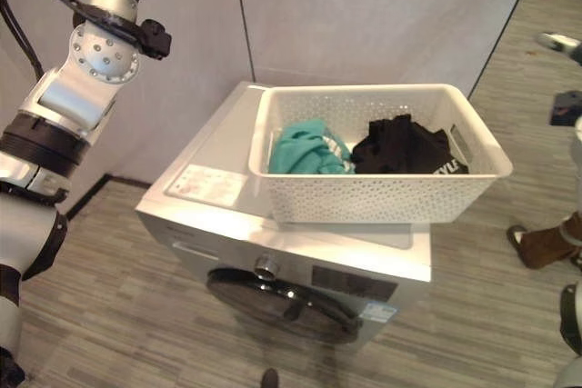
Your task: Grab the laundry basket,head to the washer,open it,put in the laundry and shut it.
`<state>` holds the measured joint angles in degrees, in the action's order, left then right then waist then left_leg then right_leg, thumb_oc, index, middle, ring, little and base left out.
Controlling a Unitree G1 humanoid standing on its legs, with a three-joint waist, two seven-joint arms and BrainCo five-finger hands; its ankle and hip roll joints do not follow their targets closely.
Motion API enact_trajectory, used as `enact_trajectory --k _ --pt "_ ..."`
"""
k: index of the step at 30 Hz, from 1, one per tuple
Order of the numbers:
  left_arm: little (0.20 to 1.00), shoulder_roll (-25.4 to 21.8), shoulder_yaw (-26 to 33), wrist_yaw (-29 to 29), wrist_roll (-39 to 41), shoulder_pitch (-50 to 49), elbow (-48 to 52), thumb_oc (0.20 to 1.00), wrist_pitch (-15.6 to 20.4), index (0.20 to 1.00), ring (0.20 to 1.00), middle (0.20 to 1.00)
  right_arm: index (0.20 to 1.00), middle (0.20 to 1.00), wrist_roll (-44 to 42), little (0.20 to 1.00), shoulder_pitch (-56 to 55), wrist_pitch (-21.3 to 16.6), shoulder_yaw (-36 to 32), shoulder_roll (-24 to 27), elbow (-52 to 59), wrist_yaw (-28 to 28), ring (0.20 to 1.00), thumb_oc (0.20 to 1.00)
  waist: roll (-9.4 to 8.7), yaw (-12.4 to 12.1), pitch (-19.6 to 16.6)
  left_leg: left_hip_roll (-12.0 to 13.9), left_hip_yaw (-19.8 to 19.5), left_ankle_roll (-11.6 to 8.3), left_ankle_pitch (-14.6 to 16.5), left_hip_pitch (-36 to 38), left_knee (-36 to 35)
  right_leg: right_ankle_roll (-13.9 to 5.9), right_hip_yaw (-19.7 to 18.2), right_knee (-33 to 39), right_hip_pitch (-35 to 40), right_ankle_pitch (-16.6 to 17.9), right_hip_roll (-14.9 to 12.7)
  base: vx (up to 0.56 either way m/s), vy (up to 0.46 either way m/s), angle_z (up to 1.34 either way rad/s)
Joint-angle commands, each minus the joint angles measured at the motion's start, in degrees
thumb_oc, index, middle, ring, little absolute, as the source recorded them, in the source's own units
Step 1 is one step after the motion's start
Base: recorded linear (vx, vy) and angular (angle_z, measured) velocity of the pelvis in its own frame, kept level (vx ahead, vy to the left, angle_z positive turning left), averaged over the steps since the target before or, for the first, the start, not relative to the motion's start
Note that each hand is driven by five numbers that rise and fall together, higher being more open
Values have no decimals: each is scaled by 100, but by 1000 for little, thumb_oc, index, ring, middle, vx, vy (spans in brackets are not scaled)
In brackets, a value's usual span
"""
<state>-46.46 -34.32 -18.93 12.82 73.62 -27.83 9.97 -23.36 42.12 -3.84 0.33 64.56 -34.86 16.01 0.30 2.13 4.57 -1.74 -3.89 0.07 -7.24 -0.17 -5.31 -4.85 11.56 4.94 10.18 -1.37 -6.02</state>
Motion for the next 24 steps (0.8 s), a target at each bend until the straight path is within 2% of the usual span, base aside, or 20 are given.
enact_trajectory --k 1,2,4,5,7,8,9,10,11,13,14,15,16,18,19,20,23,24 --pt "1000 -94 527 25 456 74 -94 1000 337 1000 1000 1000 1000 1000 182 1000 -425 -238 -480 564 193 149 1000 1000 147 -310 -390 424 142 -202 748 455 31 -406 17 -95 -156 43 -277 -52 -60 1" --pt "1000 -223 718 91 476 -181 198 1000 350 1000 1000 1000 1000 1000 231 1000 -875 -233 -887 538 304 177 1000 1000 141 -323 -392 432 117 -205 735 439 31 -396 27 -91 -152 34 -266 -94 -90 1" --pt "1000 -676 1626 442 493 -1627 1395 1000 374 1000 1000 1000 1000 1000 496 1000 -2871 -213 -2606 190 857 227 1000 1000 70 -427 -396 476 18 -212 660 370 31 -328 81 -82 -160 25 -214 -71 -100 2" --pt "1000 -660 1656 448 485 -1682 1443 1000 354 1000 1000 1000 1000 1000 501 1000 -2952 -203 -2661 182 901 221 1000 1000 78 -440 -422 482 15 -219 700 387 31 -331 82 -75 -140 -6 -209 -51 -78 2" --pt "1000 -831 2682 817 446 -3474 2305 1000 344 1000 1000 1000 1000 1000 826 1000 -4326 -145 -3641 -488 1220 212 1000 1000 -1 -551 -383 515 -69 -214 637 332 31 -271 108 -74 -166 -6 -166 -46 -61 2" --pt "1000 -802 2757 830 436 -3592 2392 1000 312 1000 1000 1000 1000 1000 833 1000 -4408 -125 -3682 -493 1285 203 1000 1000 25 -558 -419 525 -67 -222 686 358 31 -272 104 -65 -139 -41 -157 -21 -62 -1" --pt "1000 -762 3565 1047 321 -5003 2954 1000 337 1000 1000 1000 1000 1000 1003 1000 -5077 -126 -4023 -1058 1461 195 1000 1000 -24 -658 -401 537 -122 -221 668 326 31 -233 125 -67 -153 -49 -131 -2 -43 -1" --pt "1000 -755 3599 1051 319 -5048 2982 1000 327 1000 1000 1000 1000 1000 1004 1000 -5078 -121 -4012 -1052 1471 194 1000 1000 -15 -648 -408 540 -120 -222 676 331 31 -232 124 -67 -149 -54 -128 -44 -56 -2" --pt "1000 -696 4025 1226 270 -5894 3268 1000 359 1000 1000 1000 1000 1000 1123 1000 -5421 -117 -4233 -1361 1475 213 1000 1000 -45 -701 -388 550 -144 -222 667 320 35 -214 141 -68 -148 -52 -116 7 -41 -2" --pt "1000 -255 4745 1562 603 -7572 3504 1000 361 1000 1000 1000 1000 1000 1242 1000 -5896 -98 -4246 -1979 1424 155 1000 1000 -75 -838 -330 575 -168 -220 658 298 78 -179 170 -73 -136 -41 -101 -47 -52 -1" --pt "1000 240 5167 1951 935 -9066 3659 1000 343 1000 1000 1000 1000 1000 1199 1000 -6140 -100 -4030 -2585 1347 17 1000 1000 -98 -868 -330 600 -189 -212 702 298 66 -150 177 -53 -131 -76 -72 -101 -44 2" --pt "1000 403 5106 2149 1050 -9619 3586 1000 313 1000 1000 1000 1000 1000 1135 1000 -6241 -127 -3953 -2873 1298 -51 1000 1000 -95 -891 -275 612 -177 -203 691 278 102 -134 198 -66 -143 -59 -70 -24 -40 4" --pt "1000 400 5125 2158 1057 -9651 3595 1000 315 1000 1000 1000 1000 1000 1135 1000 -6250 -129 -3939 -2879 1303 -53 1000 1000 -105 -879 -304 615 -184 -206 710 287 85 -140 190 -53 -135 -76 -66 -44 -18 22" --pt "1000 613 5094 2364 932 -10601 3105 1000 340 1000 1000 1000 1000 1000 917 1000 -6542 -230 -3661 -3512 1011 -301 1000 1000 -106 -931 -251 640 -179 -195 719 281 109 -126 215 -54 -144 -70 -59 -45 -19 28" --pt "1000 637 4877 2409 767 -10793 2567 1000 343 1000 1000 1000 1000 1000 798 1000 -6616 -266 -3448 -3749 682 -447 1000 1000 -120 -936 -235 651 -174 -200 710 266 118 -127 223 -56 -153 -68 -51 -59 -19 21" --pt "1000 728 4447 2432 508 -10884 1456 1000 236 1000 1000 1000 1000 1000 534 1000 -6657 -301 -3133 -4050 0 -668 1000 1000 -142 -920 -218 683 -158 -214 714 253 145 -125 227 -90 -167 -101 -36 -52 -14 15" --pt "1000 1116 3758 2086 -418 -10431 -496 1000 122 1000 1000 1000 1000 1000 117 1000 -6331 -307 -2442 -4189 -1364 -969 1000 1000 -173 -853 -199 705 -140 -240 664 209 171 -109 219 -160 -237 -145 -14 -45 -1 10" --pt "1000 1135 3737 2068 -433 -10387 -545 1000 152 1000 1000 1000 1000 1000 108 1000 -6309 -321 -2446 -4175 -1388 -974 1000 1000 -169 -846 -195 695 -148 -235 639 185 171 -111 227 -157 -254 -128 -23 -34 8 6"
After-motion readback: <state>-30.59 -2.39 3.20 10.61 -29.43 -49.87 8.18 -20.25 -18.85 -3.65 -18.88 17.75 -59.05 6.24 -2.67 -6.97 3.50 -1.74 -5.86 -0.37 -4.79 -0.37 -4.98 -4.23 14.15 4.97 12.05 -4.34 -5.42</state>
